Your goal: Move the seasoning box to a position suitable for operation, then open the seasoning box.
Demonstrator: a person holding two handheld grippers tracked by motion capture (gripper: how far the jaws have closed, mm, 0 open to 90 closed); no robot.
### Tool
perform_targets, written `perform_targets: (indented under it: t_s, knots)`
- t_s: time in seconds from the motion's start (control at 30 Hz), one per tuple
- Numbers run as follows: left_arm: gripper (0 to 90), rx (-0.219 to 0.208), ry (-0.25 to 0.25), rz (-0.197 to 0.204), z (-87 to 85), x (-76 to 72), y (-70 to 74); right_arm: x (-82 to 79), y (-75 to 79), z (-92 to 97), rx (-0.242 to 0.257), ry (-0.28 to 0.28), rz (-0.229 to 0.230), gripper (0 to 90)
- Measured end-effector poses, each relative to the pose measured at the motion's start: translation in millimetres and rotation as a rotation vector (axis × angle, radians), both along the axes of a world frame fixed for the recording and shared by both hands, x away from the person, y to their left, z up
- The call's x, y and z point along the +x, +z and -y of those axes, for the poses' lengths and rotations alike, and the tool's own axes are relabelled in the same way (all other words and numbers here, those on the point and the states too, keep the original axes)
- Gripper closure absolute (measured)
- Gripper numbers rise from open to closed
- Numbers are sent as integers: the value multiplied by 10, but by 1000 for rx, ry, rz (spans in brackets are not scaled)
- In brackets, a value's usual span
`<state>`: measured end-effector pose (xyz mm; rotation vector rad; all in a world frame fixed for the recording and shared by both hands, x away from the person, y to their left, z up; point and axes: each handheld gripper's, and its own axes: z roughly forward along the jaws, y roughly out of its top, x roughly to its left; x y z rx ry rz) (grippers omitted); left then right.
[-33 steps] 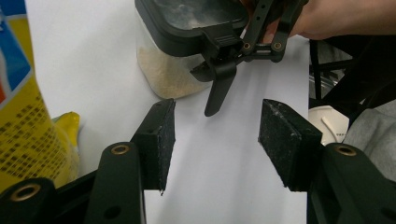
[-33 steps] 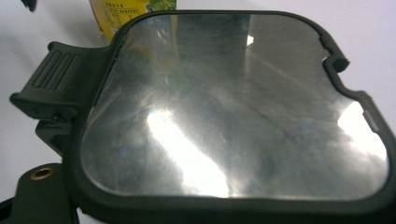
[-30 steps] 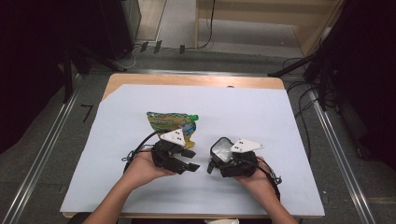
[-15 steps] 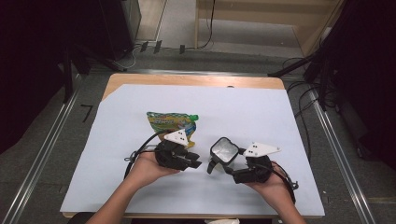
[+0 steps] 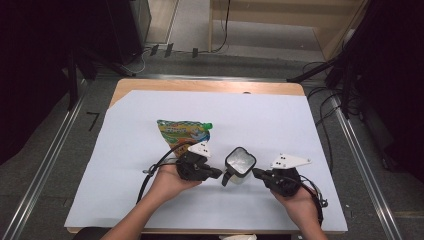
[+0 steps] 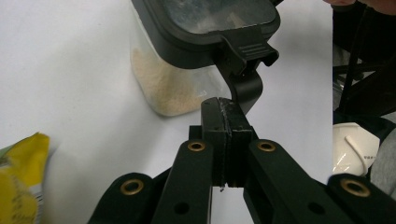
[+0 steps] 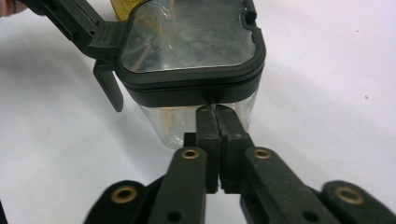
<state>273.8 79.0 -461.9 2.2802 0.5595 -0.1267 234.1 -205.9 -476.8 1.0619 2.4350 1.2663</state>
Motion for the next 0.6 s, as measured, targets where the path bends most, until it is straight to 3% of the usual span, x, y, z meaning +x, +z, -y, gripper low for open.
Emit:
perform_targets:
  t_s: [0.17, 0.6]
  knots:
    - [900, 13, 9, -15, 58, 12, -52, 25, 4, 1, 11, -12, -40, 900]
    - [900, 14, 10, 10, 182, -46, -99, 61, 1, 2, -2, -18, -20, 900]
